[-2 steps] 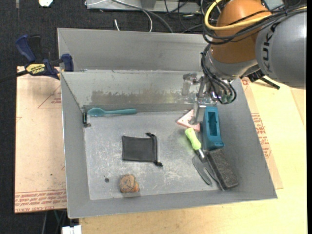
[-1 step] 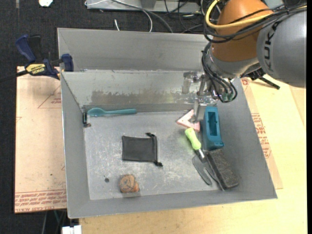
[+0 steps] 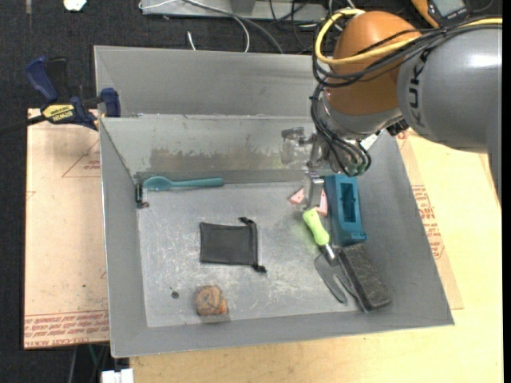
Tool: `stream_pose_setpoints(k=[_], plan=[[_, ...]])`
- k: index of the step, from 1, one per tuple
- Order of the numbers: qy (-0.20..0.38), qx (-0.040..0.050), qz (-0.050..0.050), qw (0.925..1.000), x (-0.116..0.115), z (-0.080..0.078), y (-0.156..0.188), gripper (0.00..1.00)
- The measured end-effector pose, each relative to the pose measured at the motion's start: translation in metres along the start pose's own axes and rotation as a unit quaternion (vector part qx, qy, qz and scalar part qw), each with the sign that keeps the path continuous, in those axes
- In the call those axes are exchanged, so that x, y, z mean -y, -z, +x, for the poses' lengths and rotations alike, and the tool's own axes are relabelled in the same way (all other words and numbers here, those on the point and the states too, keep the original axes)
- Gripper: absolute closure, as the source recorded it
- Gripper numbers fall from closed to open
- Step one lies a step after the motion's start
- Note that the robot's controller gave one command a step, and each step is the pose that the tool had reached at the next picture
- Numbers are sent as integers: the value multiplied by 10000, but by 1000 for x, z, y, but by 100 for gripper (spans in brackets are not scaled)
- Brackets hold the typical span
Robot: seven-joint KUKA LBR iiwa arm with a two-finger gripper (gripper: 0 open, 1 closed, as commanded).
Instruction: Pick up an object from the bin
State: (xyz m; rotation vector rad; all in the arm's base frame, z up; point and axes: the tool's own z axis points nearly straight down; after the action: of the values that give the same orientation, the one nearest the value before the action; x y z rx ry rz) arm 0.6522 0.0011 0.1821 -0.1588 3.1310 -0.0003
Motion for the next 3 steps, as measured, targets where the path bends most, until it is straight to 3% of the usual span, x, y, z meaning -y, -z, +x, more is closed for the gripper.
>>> stream_pose_setpoints(k=[1,2,3], plan=[[-371,-6,-11,9993,-8,20,-43,0],[-618,-7,-21,9981,-59,6,-103,0],[-747,18,-4,9972,-78,27,-96,0]])
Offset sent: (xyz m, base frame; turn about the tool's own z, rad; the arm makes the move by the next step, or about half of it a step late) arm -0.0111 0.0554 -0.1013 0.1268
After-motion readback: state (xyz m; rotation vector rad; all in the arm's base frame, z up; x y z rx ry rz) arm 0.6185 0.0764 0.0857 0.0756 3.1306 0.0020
